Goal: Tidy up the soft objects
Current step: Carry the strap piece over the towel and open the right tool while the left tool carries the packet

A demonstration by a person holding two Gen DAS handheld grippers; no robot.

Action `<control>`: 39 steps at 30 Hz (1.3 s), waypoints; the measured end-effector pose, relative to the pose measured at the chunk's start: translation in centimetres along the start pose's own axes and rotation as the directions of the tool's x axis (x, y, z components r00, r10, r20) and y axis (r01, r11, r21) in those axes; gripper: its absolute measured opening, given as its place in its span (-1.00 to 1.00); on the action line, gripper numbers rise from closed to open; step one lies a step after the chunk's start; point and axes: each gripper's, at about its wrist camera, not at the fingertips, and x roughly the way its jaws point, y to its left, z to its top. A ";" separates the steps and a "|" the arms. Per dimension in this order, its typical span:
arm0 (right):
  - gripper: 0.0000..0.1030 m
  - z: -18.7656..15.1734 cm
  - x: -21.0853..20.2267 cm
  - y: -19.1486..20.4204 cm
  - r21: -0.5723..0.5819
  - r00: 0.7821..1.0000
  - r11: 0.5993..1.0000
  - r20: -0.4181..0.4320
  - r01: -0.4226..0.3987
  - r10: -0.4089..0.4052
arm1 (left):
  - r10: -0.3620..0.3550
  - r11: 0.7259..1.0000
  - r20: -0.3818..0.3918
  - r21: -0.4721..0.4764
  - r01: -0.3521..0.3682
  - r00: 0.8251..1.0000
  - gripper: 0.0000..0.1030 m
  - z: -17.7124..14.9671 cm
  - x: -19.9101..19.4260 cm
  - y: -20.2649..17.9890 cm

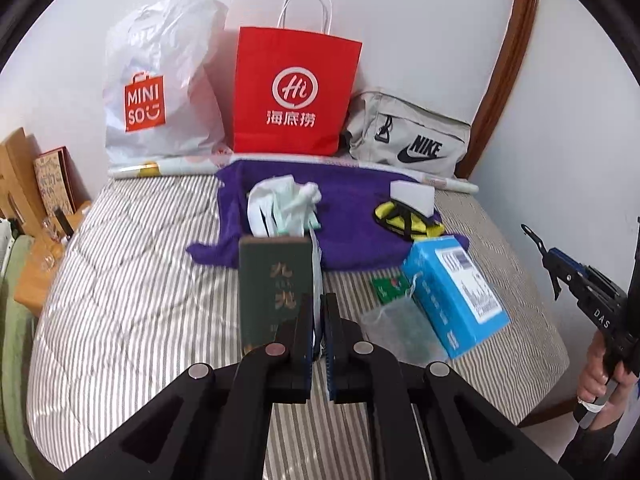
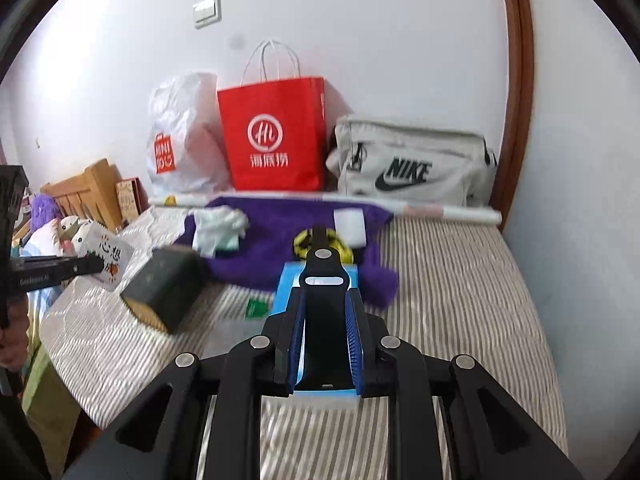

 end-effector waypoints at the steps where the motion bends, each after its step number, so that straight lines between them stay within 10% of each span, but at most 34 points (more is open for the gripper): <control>1: -0.61 0.5 0.2 0.1 -0.004 1.000 1.000 0.005 0.000 0.000 | 0.000 1.000 0.003 0.001 0.000 1.000 -0.89 0.4 0.1 0.0; 39: -0.61 9.1 15.5 -0.5 -0.013 0.992 0.997 -0.097 -0.079 0.077 | -0.103 0.995 -0.076 -0.023 0.102 0.992 -0.89 10.1 12.1 1.6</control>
